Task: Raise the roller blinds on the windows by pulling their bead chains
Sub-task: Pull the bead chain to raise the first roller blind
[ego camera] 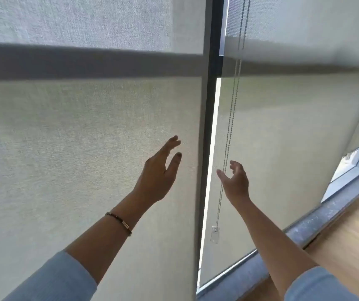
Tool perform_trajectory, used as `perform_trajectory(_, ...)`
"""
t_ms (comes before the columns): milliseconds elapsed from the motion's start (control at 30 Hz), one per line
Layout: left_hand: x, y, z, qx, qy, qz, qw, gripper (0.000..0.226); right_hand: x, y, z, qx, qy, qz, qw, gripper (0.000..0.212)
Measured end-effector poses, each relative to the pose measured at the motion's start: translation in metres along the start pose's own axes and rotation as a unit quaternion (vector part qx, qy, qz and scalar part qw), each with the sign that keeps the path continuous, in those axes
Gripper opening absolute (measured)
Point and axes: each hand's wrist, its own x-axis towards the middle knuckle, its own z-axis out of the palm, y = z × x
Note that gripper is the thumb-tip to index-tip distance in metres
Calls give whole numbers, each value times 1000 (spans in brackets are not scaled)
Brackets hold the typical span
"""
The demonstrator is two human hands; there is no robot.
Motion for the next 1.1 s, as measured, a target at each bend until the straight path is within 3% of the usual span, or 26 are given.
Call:
perform_trajectory(133, 3, 5, 6, -41, 25, -93, 995, 32, 7, -11, 14, 118, 23, -47, 992, 20)
perform_trajectory(233, 8, -2, 4, -114, 49, -158, 980, 27, -2, -14, 21, 214, 7, -115, 970, 16)
perform_trajectory(333, 17, 6, -2, -179, 41, -201, 962, 28, -19, -8, 21, 203, -30, -143, 968, 26)
perform_trajectory(500, 36, 45, -14, -261, 31, -182, 947, 31, -60, -8, 15, 160, -67, -183, 968, 27)
perform_trajectory(800, 40, 114, -37, -349, -59, -77, 932, 40, -135, -26, 9, 219, -127, -172, 952, 29)
perform_trajectory(900, 24, 120, -39, -393, -46, -58, 917, 31, -152, -30, 2, 214, -130, -175, 952, 29)
perform_trajectory(1100, -18, 114, -32, -433, -14, -69, 898, 36, -189, -19, -6, 194, -154, -163, 955, 27)
